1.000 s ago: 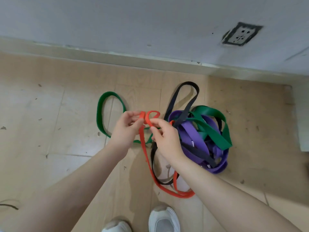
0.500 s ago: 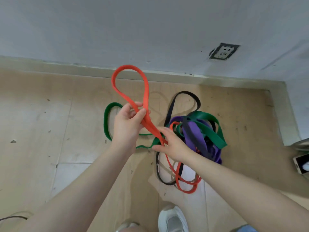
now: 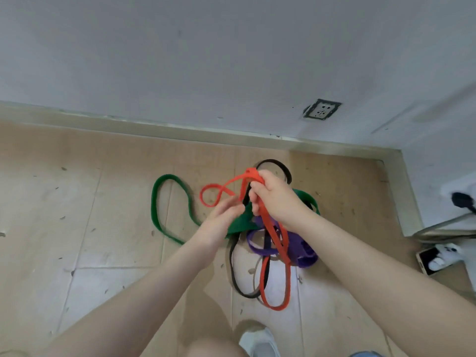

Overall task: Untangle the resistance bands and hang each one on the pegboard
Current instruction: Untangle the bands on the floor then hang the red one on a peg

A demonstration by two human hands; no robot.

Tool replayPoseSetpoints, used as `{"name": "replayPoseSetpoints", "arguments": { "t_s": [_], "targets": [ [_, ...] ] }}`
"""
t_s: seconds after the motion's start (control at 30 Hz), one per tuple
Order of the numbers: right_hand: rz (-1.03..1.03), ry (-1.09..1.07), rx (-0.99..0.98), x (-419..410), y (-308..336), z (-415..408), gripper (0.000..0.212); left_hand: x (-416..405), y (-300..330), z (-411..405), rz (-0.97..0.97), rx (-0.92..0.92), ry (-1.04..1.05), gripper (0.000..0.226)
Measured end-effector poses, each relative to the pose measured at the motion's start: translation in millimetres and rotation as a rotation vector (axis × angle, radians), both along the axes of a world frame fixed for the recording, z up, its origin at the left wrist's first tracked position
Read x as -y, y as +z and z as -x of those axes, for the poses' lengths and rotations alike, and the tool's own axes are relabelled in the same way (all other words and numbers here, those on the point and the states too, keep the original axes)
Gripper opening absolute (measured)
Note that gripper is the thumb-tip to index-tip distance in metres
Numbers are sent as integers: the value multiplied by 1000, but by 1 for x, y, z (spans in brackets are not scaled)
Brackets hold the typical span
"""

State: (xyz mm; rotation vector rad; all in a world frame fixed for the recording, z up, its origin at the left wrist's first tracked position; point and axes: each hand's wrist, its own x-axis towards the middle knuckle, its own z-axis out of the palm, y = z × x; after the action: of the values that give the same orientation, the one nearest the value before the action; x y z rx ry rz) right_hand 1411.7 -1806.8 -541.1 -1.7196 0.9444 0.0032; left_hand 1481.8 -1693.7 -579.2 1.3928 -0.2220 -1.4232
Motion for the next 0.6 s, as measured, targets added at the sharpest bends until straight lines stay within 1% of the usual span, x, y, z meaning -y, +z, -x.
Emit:
{"name": "replayPoseSetpoints", "arguments": {
  "t_s": [0.07, 0.13, 0.23, 0.3, 0.37, 0.43, 0.5, 0.53, 0.6],
  "targets": [
    [-123, -17, 57, 5, 21, -19, 14, 0, 8, 13, 118, 26, -17, 35],
    [-227, 6, 92, 15, 38, -37, 16, 5, 15, 20, 224, 62, 27, 28],
    [-282, 46, 96, 30, 42, -54, 15, 14, 25, 20, 270, 145, 147, 23],
    [-315, 29, 119, 39, 34, -55, 14, 17, 27, 18, 232, 236, 183, 19],
    [-276, 58, 105, 47, 21, -45, 17, 18, 28, 19, 178, 284, 227, 18],
    [-264, 66, 57, 51, 4, -26, 26, 21, 31, 18, 132, 261, 310, 15],
    [-340, 84, 64, 45, -17, 4, 33, 22, 31, 13, 79, 213, 429, 15],
    [-390, 118, 94, 38, -28, 20, 34, 23, 31, 9, 59, 181, 489, 15],
    [-394, 251, 79, 23, -44, 48, 32, 21, 32, 1, 27, 131, 581, 16]
  ]
}}
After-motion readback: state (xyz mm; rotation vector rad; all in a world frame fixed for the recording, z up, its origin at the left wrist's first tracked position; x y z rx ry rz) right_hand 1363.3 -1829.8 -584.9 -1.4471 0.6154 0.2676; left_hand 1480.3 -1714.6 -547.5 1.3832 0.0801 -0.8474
